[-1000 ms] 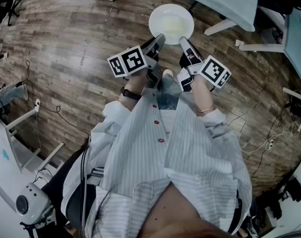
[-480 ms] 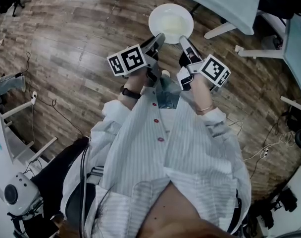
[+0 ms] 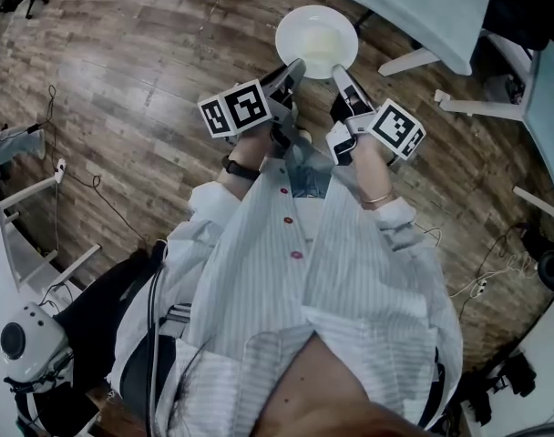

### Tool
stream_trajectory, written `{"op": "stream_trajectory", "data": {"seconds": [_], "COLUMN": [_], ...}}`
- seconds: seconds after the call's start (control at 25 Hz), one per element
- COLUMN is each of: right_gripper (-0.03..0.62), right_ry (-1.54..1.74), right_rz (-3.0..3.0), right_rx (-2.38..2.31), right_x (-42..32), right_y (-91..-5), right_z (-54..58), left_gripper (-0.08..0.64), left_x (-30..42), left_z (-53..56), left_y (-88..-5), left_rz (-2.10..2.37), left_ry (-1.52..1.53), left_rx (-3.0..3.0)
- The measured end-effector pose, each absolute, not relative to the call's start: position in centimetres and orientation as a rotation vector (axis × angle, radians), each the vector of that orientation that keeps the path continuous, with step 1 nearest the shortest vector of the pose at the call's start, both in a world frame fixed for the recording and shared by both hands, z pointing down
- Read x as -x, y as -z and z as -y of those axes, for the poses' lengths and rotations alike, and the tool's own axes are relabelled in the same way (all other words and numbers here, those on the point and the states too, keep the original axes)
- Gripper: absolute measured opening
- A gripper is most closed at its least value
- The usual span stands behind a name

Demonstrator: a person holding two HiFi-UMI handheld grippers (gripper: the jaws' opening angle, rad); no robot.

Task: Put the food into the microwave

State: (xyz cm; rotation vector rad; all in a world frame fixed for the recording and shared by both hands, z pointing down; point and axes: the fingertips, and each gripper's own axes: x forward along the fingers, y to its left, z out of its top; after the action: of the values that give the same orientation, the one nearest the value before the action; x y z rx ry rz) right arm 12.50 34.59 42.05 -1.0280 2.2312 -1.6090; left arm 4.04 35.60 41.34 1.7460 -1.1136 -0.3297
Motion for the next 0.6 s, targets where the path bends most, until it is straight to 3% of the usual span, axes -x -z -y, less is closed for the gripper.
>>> {"op": "stream_trajectory", "data": {"seconds": [0.6], "right_gripper": [0.058], "right_ry": [1.597], "right_rz": [-2.181], "right_rx": [1.087], "right_x": [-7.8], "right_y": [-42.3], "right_z": [-22.7], "left_gripper": [0.061], "left_x": [0.7], "left_z": [-23.0], "left_y": [-41.5], "left_rz": [1.061], "left_ry": [0.278], "left_rx": [-1.772]}}
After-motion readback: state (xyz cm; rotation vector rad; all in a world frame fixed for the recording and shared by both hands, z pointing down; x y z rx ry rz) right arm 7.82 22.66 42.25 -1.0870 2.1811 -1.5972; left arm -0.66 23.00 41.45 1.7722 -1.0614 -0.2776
